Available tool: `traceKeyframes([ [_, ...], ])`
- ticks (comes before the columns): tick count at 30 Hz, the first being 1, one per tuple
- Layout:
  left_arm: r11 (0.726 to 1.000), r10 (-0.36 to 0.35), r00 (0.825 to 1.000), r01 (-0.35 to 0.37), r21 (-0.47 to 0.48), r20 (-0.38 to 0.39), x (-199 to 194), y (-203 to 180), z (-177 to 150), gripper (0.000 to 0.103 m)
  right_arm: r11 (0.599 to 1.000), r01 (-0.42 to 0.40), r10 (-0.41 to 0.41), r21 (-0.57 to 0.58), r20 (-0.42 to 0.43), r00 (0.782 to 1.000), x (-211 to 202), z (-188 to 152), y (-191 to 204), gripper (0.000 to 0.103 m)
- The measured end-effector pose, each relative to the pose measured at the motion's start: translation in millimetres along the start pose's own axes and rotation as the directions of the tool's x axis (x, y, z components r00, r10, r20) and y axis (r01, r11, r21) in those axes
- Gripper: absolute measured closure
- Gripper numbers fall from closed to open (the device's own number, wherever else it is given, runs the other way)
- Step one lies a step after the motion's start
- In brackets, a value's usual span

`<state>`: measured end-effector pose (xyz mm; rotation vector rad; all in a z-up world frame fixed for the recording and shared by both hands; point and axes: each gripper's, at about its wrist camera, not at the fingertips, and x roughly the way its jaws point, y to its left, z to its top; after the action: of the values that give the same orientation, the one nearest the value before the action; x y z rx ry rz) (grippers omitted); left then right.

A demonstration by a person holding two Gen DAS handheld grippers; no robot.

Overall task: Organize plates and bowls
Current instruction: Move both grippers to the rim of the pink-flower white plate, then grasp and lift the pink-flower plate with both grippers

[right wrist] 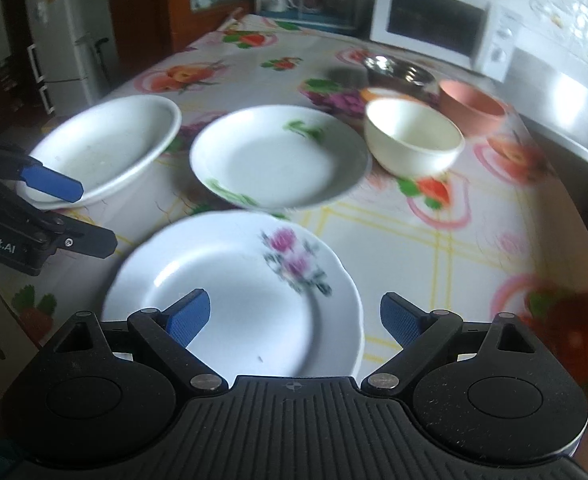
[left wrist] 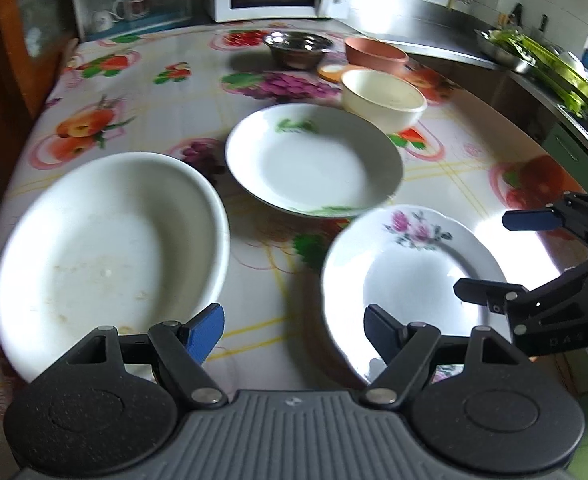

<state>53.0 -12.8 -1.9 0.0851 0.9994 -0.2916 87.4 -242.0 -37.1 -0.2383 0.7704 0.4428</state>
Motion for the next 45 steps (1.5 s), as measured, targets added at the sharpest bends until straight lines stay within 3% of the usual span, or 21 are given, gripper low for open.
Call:
traceKeyframes([
  [8, 0.998, -0.062, 0.997, 0.063, 0.015, -0.054, 22, -12, -5, 0.031, 0.998, -0.002, 0.004, 0.057, -0.042, 0.999, 7, -20, -10, 0.01],
  [15, 0.994, -0.109, 0.989, 0.11, 0.004, -0.098, 38, -17, -10, 0.04, 0.994, -0.048, 0.054, 0.1, -0.055, 0.997, 10, -32, -10, 0.01],
  [21, 0.992, -0.125, 0.989, 0.126, 0.015, -0.084, 39, -20, -11, 0.041, 0.988, -0.087, 0.095, 0.128, -0.059, 0.994, 14, -39, -9, 0.01],
  [29, 0.988, -0.154, 0.986, 0.154, 0.007, -0.068, 42, -25, -7, 0.042, 0.99, -0.086, 0.09, 0.116, -0.029, 0.996, 15, -39, -3, 0.01],
  [35, 0.988, -0.156, 0.986, 0.156, 0.004, -0.061, 43, -25, -7, 0.043, 0.991, -0.072, 0.074, 0.11, -0.017, 0.997, 17, -40, 0, 0.009],
  [40, 0.992, -0.115, 0.991, 0.118, 0.048, -0.065, 44, -34, -7, 0.042, 0.992, -0.063, 0.065, 0.109, -0.01, 0.998, 17, -40, 1, 0.009],
  [45, 0.993, -0.112, 0.992, 0.113, 0.013, -0.049, 41, -30, -10, 0.047, 0.993, -0.047, 0.047, 0.104, 0.001, 0.999, 13, -41, 4, 0.011],
])
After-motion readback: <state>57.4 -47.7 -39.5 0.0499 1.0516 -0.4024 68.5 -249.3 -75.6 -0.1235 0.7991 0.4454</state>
